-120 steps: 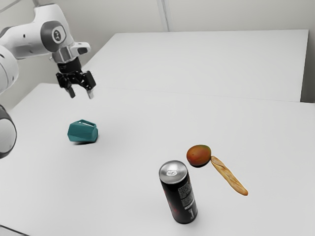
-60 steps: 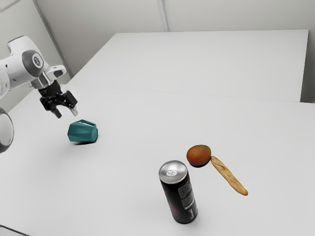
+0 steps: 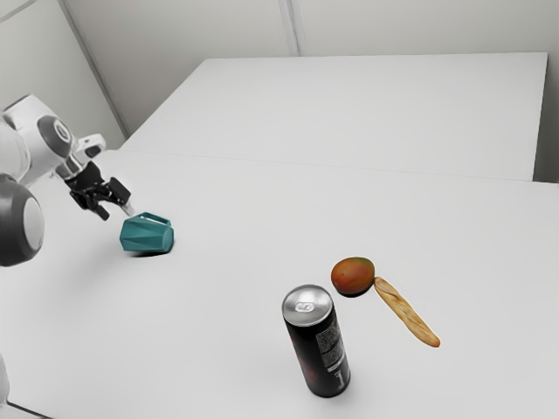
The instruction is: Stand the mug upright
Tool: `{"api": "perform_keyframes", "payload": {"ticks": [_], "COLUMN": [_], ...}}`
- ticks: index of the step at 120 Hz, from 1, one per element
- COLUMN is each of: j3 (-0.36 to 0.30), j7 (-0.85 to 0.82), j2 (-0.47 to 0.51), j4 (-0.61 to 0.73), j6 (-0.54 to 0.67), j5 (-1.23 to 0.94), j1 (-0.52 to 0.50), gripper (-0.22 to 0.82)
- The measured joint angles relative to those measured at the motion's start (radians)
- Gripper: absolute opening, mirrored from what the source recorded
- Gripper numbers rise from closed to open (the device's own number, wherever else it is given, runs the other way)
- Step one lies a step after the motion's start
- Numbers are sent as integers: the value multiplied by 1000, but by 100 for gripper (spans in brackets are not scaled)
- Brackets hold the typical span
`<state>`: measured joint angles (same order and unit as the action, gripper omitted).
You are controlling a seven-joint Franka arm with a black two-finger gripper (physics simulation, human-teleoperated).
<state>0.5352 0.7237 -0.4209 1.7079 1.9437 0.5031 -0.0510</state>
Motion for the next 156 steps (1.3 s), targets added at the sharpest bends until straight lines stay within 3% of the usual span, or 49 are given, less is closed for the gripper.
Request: {"api": "perform_keyframes", "payload": {"ticks": [44, 156], "j3": [0, 1], "j7": [119, 239], "j2": [-47, -124], "j4": [3, 26], "j6": [-5, -243], "j5": [162, 558], "j1": [-59, -151], "gripper": [60, 60]}}
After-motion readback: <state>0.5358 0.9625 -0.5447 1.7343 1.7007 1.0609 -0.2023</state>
